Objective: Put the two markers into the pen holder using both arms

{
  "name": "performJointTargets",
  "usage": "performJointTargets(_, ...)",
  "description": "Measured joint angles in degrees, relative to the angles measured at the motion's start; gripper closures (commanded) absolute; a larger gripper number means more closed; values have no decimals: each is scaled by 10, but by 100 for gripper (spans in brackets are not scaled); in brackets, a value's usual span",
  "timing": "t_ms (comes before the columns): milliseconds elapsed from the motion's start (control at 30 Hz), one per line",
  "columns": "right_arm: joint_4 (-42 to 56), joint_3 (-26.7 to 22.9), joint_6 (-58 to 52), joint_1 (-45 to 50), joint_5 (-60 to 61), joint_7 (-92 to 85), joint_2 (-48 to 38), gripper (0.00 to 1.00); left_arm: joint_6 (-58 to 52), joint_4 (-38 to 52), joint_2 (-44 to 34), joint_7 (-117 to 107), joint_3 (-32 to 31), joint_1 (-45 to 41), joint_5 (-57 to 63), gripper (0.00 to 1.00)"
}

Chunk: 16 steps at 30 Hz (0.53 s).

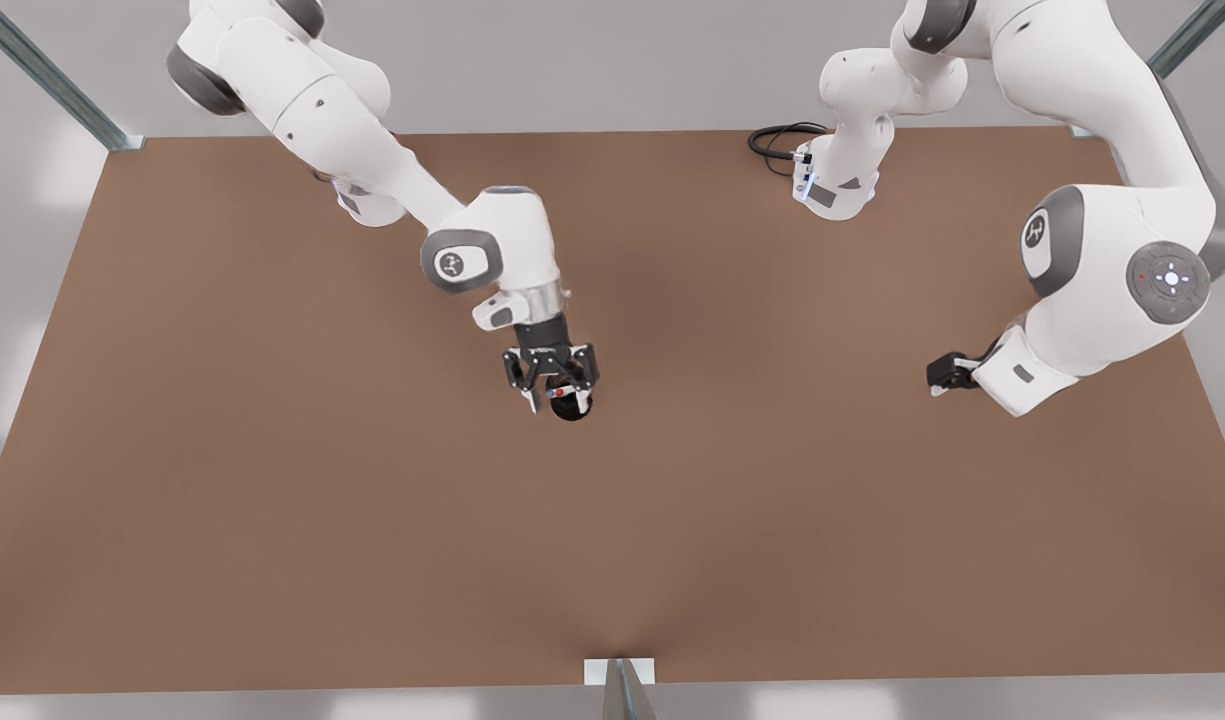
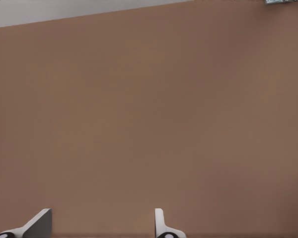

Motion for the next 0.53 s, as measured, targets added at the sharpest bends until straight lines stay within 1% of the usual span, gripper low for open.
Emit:
performJointTargets(33, 35, -94, -45, 27, 134, -42, -52, 0, -1, -1, -6, 2, 1, 2, -1, 0)
performJointTargets(67, 65, -229, -98, 79, 257, -90, -88, 0, -5, -1, -19, 4, 3, 3, -1, 0)
performJointTargets(100, 113, -335, -158, 110, 357, -139, -91, 0, -9, -1, -31, 7, 7, 4, -1, 0)
performJointTargets(133, 165, -398, -218, 108, 433, -188, -80, 0, -12, -1, -38, 9, 9, 7, -1, 0)
performJointTargets(167, 192, -438, -271, 98, 491, -236, -87, 0, -15, -1, -41, 12, 9, 8, -2, 0)
performJointTargets(200, 206, -462, -318, 83, 535, -283, -100, 0, -17, -1, -42, 14, 10, 8, -2, 0)
performJointTargets(233, 212, -475, -356, 68, 568, -328, -105, 0, -19, -1, -43, 16, 10, 8, -2, 0)
performJointTargets(300, 215, -484, -408, 56, 610, -418, -104, 0, -22, -1, -40, 20, 10, 7, -2, 0)
performJointTargets(333, 219, -483, -426, 58, 624, -462, -91, 0, -23, -1, -38, 21, 10, 6, -2, 0)
performJointTargets(400, 262, -477, -462, 64, 642, -537, -46, 0, -25, -1, -34, 24, 10, 6, -2, 0)
performJointTargets(533, 284, -473, -505, 64, 659, -664, -26, 0, -25, -1, -32, 29, 10, 3, -1, 0)
